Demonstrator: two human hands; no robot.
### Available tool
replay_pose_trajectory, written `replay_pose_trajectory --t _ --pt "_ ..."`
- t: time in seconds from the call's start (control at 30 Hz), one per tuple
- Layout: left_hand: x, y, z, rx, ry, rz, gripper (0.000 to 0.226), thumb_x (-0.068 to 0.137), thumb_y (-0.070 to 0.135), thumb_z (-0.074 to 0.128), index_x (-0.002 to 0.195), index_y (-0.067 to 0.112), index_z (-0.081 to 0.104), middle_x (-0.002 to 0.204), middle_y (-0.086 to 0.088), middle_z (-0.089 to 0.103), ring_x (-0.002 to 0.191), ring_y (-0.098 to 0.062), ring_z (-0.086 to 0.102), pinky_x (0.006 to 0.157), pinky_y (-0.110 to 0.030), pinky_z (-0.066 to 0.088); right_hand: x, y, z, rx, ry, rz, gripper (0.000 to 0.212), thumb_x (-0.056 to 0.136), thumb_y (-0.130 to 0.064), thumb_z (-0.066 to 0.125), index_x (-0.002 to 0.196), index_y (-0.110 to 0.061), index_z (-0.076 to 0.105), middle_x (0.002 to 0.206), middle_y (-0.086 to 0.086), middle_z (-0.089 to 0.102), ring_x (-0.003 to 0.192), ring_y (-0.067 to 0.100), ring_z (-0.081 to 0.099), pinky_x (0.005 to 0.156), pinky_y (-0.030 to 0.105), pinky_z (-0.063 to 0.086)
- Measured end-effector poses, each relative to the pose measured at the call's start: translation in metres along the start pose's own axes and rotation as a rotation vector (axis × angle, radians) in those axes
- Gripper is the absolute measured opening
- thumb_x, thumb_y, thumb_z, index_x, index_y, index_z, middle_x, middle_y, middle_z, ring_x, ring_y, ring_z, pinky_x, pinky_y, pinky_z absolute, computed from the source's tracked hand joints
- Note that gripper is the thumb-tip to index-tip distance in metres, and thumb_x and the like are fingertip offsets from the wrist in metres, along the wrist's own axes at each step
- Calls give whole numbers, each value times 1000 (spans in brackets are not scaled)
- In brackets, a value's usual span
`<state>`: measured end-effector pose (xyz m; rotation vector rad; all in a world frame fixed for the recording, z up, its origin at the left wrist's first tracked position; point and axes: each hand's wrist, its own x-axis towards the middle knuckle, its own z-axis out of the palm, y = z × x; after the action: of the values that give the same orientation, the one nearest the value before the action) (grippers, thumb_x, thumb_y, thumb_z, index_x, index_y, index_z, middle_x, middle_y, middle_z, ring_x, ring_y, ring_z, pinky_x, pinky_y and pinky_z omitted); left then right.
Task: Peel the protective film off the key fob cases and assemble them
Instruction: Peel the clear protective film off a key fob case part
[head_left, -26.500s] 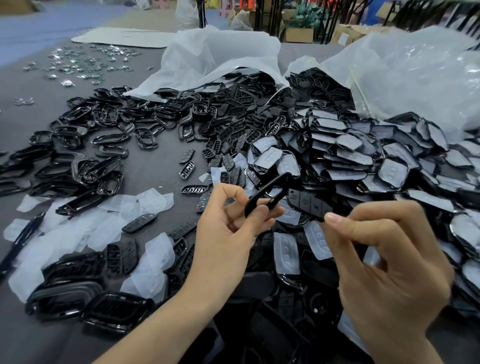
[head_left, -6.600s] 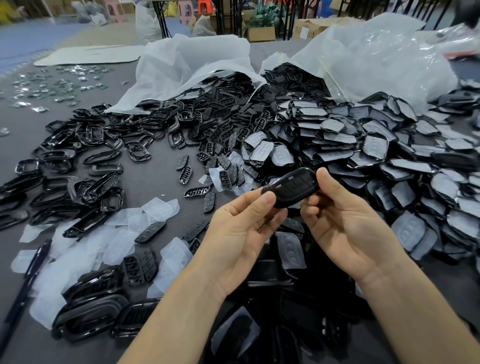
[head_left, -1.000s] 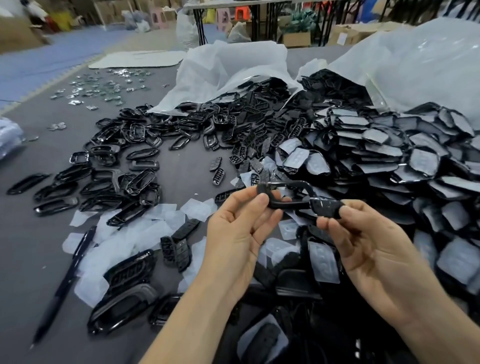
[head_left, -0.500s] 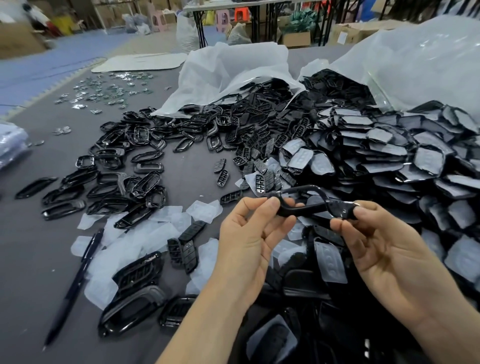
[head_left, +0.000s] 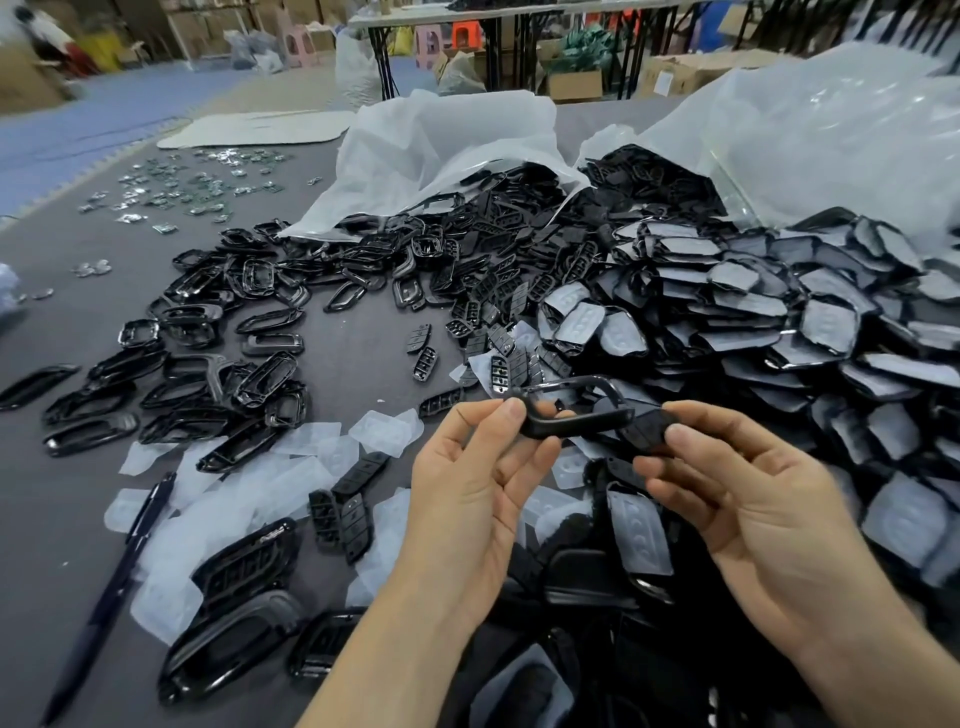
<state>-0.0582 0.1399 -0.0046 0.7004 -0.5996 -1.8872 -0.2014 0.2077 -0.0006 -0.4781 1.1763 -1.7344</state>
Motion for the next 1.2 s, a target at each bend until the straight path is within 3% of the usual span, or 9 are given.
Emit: replay_pose_trajectory --t 0.3,0.63,1.07,1.2 --pt "-1 0 0 -5 -6 -11 16 68 12 66 79 6 57 78 -11 73 66 -14 71 56 -18 55 -2 0 0 -39 -15 -65 11 64 -11 68 71 -17 74 66 9 70 52 16 67 47 18 52" --pt "0 -1 1 -7 23 -13 15 65 12 67 78 7 58 76 -11 73 63 -13 70 55 -17 54 -2 0 -1 -24 -23 -76 21 65 -7 67 86 -10 68 66 7 69 49 14 65 47 19 52" --pt "1 -3 -1 35 13 -19 14 68 11 66 78 6 58 77 -11 73 64 -12 70 56 -18 55 -1 0 -2 -19 -16 -99 18 65 -7 68 81 -14 70 67 8 70 49 14 64 48 19 52" --pt "1 -4 -1 58 -8 -6 12 67 12 67 75 7 60 79 -12 73 64 -13 69 56 -18 55 1 2 -5 -32 -29 -120 16 64 -10 68 77 -18 75 70 8 71 57 14 67 56 22 55"
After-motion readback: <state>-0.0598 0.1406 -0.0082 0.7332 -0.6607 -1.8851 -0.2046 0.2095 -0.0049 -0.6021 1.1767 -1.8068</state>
